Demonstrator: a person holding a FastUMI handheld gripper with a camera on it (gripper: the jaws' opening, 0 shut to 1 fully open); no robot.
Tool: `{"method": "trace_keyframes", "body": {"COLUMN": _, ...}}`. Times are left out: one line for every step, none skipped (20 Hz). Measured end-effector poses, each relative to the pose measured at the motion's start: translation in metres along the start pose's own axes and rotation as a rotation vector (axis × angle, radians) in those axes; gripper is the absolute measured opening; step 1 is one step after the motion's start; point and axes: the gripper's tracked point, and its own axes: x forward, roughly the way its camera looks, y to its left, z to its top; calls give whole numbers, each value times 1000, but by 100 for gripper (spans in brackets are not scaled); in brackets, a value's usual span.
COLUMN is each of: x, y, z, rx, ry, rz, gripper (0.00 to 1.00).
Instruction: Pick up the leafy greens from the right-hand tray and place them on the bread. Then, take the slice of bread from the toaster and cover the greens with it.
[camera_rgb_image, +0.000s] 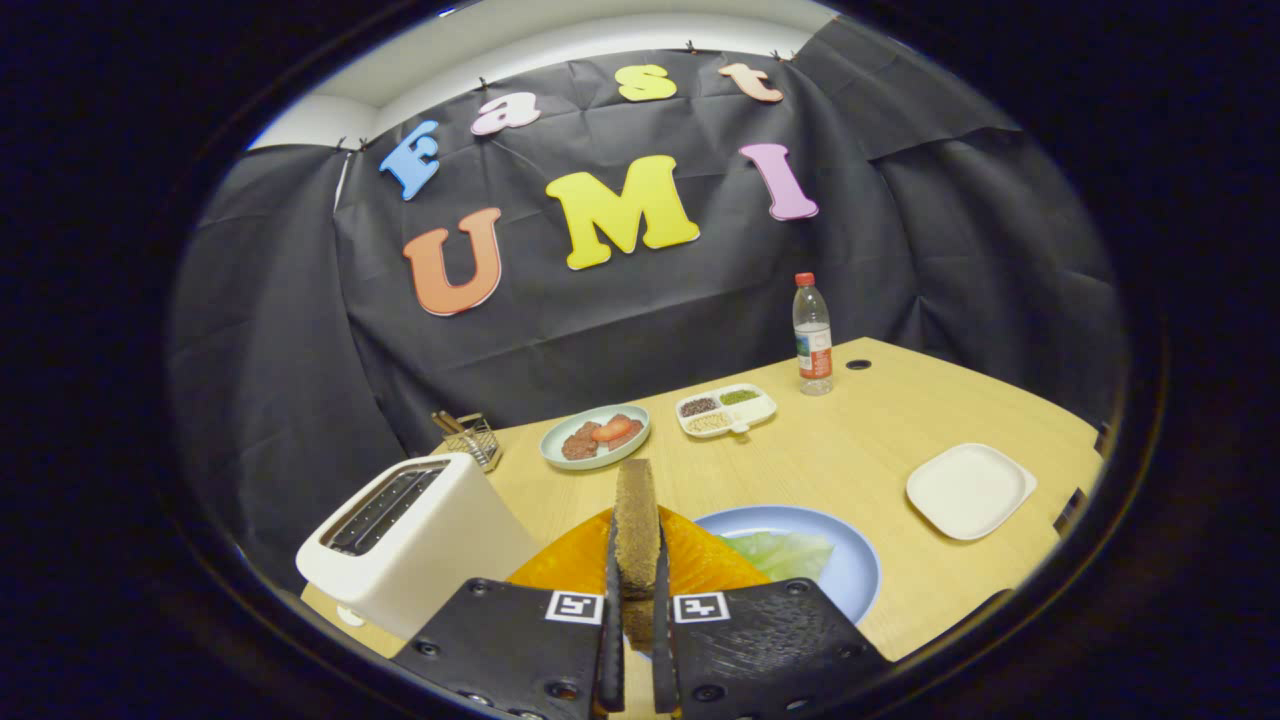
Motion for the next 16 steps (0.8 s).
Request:
{"method": "trace_keyframes", "body": {"x": 1, "y": 0, "z": -3, "rx": 16, "ry": 8, "rz": 7, "gripper": 11}}
{"method": "trace_keyframes", "body": {"x": 2, "y": 0, "z": -6, "rx": 35, "ry": 17, "rz": 18, "gripper": 11}}
{"method": "trace_keyframes", "body": {"x": 3, "y": -2, "z": -10, "rx": 48, "ry": 24, "rz": 23, "gripper": 11}}
{"method": "trace_keyframes", "body": {"x": 4, "y": -6, "z": -12, "rx": 64, "ry": 28, "rz": 24, "gripper": 11}}
{"method": "trace_keyframes", "body": {"x": 5, "y": -12, "z": -14, "rx": 78, "ry": 32, "rz": 18, "gripper": 11}}
{"method": "trace_keyframes", "body": {"x": 5, "y": -16, "z": -16, "rx": 93, "ry": 35, "rz": 17, "gripper": 11}}
{"method": "trace_keyframes", "body": {"x": 5, "y": -22, "z": -15, "rx": 108, "ry": 31, "rz": 14, "gripper": 11}}
{"method": "trace_keyframes", "body": {"x": 5, "y": -27, "z": -16, "rx": 121, "ry": 31, "rz": 12, "gripper": 11}}
{"method": "trace_keyframes", "body": {"x": 7, "y": -33, "z": -16, "rx": 131, "ry": 36, "rz": 8, "gripper": 11}}
{"method": "trace_keyframes", "body": {"x": 8, "y": -38, "z": -19, "rx": 143, "ry": 44, "rz": 6, "gripper": 11}}
{"method": "trace_keyframes", "body": {"x": 9, "y": -44, "z": -20, "rx": 155, "ry": 51, "rz": 3, "gripper": 11}}
{"method": "trace_keyframes", "body": {"x": 10, "y": -51, "z": -22, "rx": 166, "ry": 58, "rz": 0, "gripper": 11}}
{"method": "trace_keyframes", "body": {"x": 11, "y": -56, "z": -24, "rx": 174, "ry": 65, "rz": -2, "gripper": 11}}
{"method": "trace_keyframes", "body": {"x": 11, "y": -60, "z": -27, "rx": 181, "ry": 72, "rz": -4, "gripper": 11}}
{"method": "trace_keyframes", "body": {"x": 11, "y": -65, "z": -29, "rx": 189, "ry": 80, "rz": -7, "gripper": 16}}
{"method": "trace_keyframes", "body": {"x": 11, "y": -68, "z": -30, "rx": 196, "ry": 82, "rz": -6, "gripper": 16}}
